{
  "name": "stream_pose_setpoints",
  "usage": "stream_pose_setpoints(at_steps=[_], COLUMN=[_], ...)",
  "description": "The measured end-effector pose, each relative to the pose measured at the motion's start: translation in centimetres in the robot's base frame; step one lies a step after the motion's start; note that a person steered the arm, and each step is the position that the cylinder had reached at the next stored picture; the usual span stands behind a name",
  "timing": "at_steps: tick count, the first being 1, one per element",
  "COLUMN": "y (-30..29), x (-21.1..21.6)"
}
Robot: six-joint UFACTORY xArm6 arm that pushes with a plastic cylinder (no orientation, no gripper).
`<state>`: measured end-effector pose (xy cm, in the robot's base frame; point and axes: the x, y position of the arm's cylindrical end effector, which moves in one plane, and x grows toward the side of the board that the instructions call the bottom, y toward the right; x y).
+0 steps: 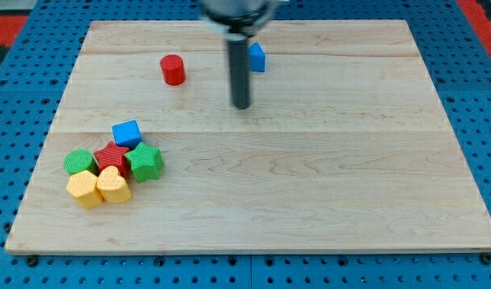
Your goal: Slide the red circle to the center left
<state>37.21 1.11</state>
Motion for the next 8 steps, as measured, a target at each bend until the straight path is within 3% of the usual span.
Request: stream_pose_setpoints(at_steps=[1, 2, 3, 4, 5, 6, 7, 8], y=[-4.9, -13.3, -16.4, -15.2, -8.9, -10.6, -15.9, -16.6], x=[-8.1, -11.8, -5.9, -10.5, -8.7, -5.8, -5.8, -8.6])
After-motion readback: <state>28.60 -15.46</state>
